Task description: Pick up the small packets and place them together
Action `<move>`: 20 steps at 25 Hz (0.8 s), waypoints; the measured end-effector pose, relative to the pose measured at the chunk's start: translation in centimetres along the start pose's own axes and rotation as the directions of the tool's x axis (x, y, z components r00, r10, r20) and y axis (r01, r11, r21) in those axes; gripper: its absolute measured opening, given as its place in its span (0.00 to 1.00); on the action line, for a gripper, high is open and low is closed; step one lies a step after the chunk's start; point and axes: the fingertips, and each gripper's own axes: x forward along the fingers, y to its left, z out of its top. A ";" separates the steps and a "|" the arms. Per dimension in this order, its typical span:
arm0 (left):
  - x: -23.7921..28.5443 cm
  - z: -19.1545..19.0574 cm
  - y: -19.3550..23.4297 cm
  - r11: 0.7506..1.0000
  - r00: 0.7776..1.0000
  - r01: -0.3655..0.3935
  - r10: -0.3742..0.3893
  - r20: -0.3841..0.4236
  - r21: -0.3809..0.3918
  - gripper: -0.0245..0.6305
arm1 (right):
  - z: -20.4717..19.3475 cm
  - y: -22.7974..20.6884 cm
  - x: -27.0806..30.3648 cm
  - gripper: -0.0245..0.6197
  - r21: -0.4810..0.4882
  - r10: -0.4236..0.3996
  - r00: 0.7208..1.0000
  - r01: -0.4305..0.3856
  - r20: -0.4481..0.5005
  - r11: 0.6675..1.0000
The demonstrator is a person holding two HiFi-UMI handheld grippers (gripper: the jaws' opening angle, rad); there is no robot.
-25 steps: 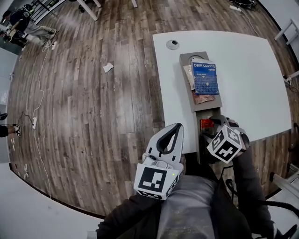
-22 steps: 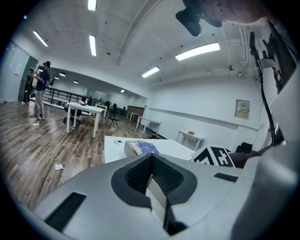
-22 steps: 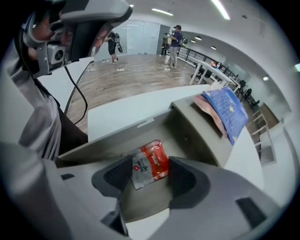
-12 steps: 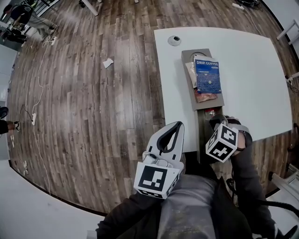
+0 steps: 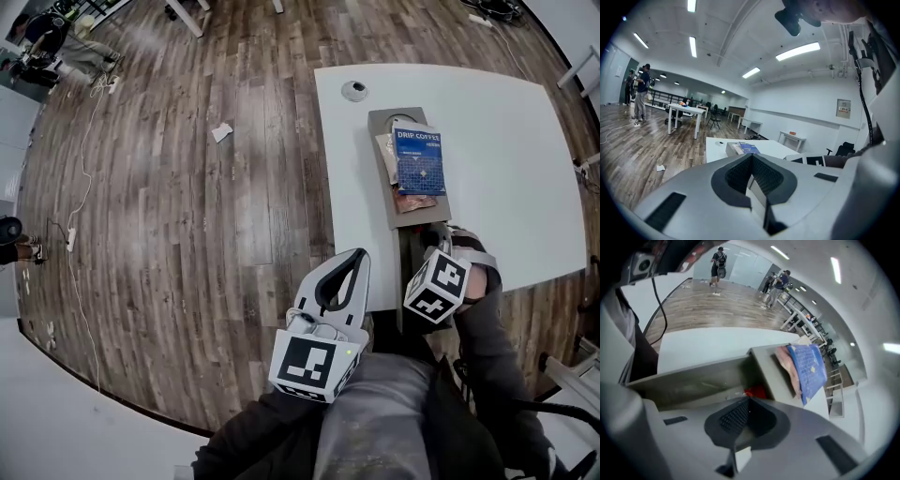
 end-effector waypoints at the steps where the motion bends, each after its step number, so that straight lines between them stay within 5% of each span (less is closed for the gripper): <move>1: -0.1 0.1 0.3 1.000 1.000 -0.007 0.007 -0.002 -0.004 0.04 | 0.0 0.3 0.4 0.04 -0.028 0.002 1.000 -0.002 -0.019 1.000; 9: 0.4 -0.5 0.4 1.000 1.000 0.008 -0.008 -0.003 -0.017 0.04 | -0.7 5.8 -1.1 0.04 -0.034 0.160 0.987 -0.159 0.003 0.987; 13: 0.4 -0.4 -0.6 0.999 0.999 0.038 -0.038 -0.007 -0.010 0.04 | -0.4 5.2 -2.8 0.06 0.244 0.203 0.967 -0.236 0.152 0.941; 16: 0.2 -0.3 -0.7 0.999 0.999 0.049 -0.049 0.005 -0.007 0.04 | -0.2 4.3 -3.2 0.31 0.362 0.226 0.952 -0.289 0.206 0.886; 20: -0.1 -0.1 -0.6 0.999 0.999 0.050 -0.050 0.011 -0.001 0.04 | -0.9 4.6 -1.8 0.42 0.246 0.252 0.964 -0.265 0.084 0.932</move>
